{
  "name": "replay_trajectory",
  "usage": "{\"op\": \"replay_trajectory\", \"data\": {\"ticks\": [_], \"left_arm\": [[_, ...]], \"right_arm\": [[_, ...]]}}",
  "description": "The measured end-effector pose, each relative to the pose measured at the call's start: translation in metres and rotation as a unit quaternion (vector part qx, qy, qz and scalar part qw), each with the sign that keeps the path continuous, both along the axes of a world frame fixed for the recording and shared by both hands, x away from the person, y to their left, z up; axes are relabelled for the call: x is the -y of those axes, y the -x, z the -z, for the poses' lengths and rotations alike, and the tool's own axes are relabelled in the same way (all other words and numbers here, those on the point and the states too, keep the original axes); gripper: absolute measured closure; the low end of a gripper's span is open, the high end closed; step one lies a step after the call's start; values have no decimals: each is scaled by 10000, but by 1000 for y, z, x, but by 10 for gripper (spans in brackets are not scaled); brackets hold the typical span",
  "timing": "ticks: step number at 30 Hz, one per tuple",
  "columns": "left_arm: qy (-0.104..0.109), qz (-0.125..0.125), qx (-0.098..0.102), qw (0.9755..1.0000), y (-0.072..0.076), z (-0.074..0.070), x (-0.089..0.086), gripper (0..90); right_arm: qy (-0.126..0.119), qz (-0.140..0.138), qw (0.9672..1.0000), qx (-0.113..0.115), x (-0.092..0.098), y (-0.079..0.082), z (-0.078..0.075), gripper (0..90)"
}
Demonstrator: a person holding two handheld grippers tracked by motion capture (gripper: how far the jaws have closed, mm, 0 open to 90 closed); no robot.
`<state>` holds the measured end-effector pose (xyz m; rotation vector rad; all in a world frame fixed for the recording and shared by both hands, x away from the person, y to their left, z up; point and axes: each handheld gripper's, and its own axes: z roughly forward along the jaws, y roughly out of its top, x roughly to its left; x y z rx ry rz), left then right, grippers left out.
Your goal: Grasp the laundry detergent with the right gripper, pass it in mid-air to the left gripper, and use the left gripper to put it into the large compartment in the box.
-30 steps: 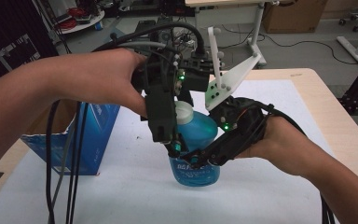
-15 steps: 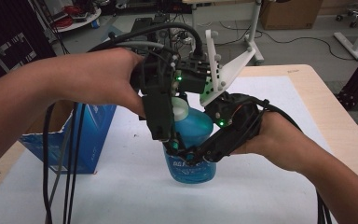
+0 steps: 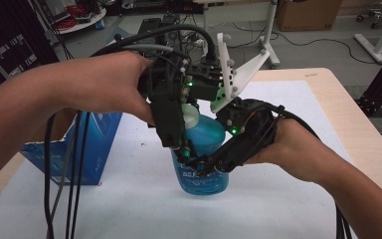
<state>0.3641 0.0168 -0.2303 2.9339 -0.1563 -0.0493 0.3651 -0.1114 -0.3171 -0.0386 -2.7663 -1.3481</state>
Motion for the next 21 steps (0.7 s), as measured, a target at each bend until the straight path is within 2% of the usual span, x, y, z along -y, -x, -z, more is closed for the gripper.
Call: {"op": "replay_trajectory", "data": {"ticks": [13, 21], "left_arm": [[-45, 36, 92, 9999, 2, 0, -1, 368], [-129, -67, 75, 9999, 5, -10, 1, 372]], "right_arm": [[4, -31, 10000, 19, -2, -1, 1, 449], [-123, -1, 9999, 89, -2, 2, -3, 434]]}}
